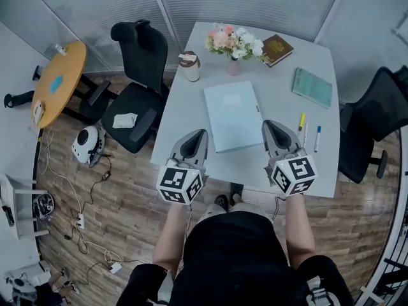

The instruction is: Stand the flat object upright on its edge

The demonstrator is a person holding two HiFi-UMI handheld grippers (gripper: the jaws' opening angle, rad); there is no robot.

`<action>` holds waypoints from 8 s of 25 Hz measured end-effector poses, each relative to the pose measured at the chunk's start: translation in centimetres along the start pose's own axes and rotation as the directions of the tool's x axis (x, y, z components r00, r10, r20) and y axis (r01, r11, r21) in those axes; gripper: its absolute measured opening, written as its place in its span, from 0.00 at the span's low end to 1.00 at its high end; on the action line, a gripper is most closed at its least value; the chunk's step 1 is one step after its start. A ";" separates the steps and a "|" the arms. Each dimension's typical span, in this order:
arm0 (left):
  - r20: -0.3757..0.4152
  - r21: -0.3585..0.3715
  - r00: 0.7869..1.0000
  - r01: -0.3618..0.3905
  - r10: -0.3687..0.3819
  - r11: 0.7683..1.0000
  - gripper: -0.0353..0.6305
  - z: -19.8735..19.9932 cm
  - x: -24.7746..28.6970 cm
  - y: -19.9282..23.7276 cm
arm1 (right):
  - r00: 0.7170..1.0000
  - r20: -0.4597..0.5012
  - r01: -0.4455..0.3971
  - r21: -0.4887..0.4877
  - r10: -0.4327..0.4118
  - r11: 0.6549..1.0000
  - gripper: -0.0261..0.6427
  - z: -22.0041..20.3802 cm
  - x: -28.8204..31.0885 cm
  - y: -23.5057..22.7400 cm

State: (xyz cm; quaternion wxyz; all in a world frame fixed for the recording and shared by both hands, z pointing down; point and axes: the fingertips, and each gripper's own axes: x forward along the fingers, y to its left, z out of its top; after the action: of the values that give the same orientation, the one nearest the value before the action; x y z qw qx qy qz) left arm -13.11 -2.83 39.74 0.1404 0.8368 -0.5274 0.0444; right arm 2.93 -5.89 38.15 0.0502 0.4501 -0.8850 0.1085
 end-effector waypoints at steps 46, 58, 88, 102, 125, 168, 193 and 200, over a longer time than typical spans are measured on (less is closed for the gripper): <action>-0.219 -0.127 0.970 -0.134 0.104 0.983 0.09 -7.6 13.6 6.2 | 0.970 -0.241 -0.025 0.055 0.038 0.998 0.06 -7.9 11.8 -11.9; -0.334 -0.202 0.941 -0.125 0.052 0.971 0.09 -13.3 16.9 9.3 | 0.927 -0.375 0.034 0.094 0.003 0.995 0.06 -13.7 14.9 -12.8; -0.449 -0.286 0.893 -0.165 0.021 0.944 0.20 -19.4 23.9 15.9 | 0.846 -0.533 0.116 0.159 -0.014 0.980 0.19 -20.8 23.1 -17.4; -0.495 -0.314 0.869 -0.182 0.002 0.932 0.38 -21.7 25.9 18.5 | 0.807 -0.590 0.160 0.173 -0.028 0.972 0.35 -24.0 25.5 -19.6; -0.488 -0.495 0.871 -0.226 -0.053 0.839 0.44 -24.4 27.8 19.8 | 0.796 -0.604 0.226 0.348 0.032 0.910 0.46 -27.2 28.8 -21.3; -0.463 -0.416 0.886 -0.199 -0.018 0.887 0.36 -20.6 24.1 17.0 | 0.827 -0.558 0.159 0.358 0.074 0.920 0.38 -23.3 24.3 -18.5; -0.368 -0.276 0.926 -0.190 0.079 0.942 0.35 -13.6 19.8 12.6 | 0.877 -0.469 0.002 0.225 0.106 0.974 0.36 -15.5 19.4 -16.3; -0.342 -0.235 0.935 -0.183 0.095 0.955 0.34 -11.9 19.0 11.8 | 0.880 -0.462 -0.037 0.171 0.113 0.985 0.35 -13.7 18.4 -15.9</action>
State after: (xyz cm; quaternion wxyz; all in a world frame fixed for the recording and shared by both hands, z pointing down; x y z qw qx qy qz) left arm -14.41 -20.74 57.57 0.3319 0.7520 -0.5563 0.1220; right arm 4.79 -26.14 57.19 0.2231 0.3784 -0.8519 0.2852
